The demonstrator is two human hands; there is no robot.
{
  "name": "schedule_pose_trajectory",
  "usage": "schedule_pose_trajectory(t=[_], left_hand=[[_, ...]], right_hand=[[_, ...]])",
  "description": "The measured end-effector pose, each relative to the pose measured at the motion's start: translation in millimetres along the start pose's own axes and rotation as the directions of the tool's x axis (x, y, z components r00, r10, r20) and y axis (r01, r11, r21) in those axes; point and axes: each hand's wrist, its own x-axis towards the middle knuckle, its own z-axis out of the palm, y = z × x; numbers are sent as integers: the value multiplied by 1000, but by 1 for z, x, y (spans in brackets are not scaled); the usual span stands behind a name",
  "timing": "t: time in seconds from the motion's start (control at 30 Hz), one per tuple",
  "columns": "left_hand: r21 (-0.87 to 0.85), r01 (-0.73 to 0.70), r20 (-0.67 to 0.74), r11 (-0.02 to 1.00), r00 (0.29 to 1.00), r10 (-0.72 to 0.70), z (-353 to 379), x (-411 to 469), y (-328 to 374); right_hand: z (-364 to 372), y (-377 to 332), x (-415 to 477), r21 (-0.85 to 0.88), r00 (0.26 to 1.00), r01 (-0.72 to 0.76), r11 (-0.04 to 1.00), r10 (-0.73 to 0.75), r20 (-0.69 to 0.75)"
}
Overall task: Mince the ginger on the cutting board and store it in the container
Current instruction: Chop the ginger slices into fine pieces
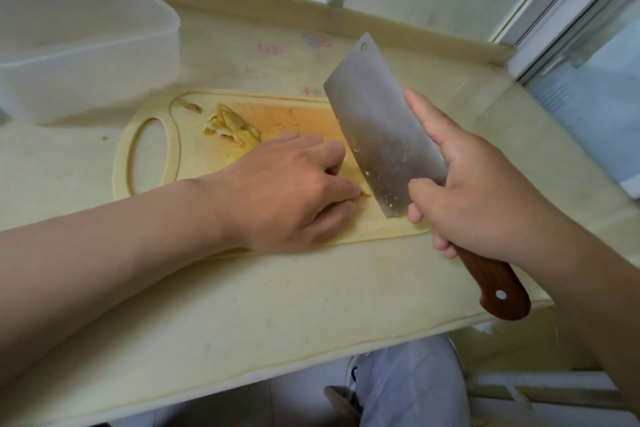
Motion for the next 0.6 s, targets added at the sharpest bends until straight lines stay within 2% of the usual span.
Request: schedule_pose_trajectory(t=[0.27,0.5,0.6], left_hand=[[-6,-3,8,1000,1000,3,0,0,0],[-20,-2,12,1000,1000,2,0,1,-1],[-31,-10,11,999,1000,10,-1,1,0]], right_hand=[[0,2,-14,-77,1000,19,997,-18,3],[-2,-15,17,-169,994,24,985,-6,106],[3,-18,27,-146,997,61,987,-52,63]])
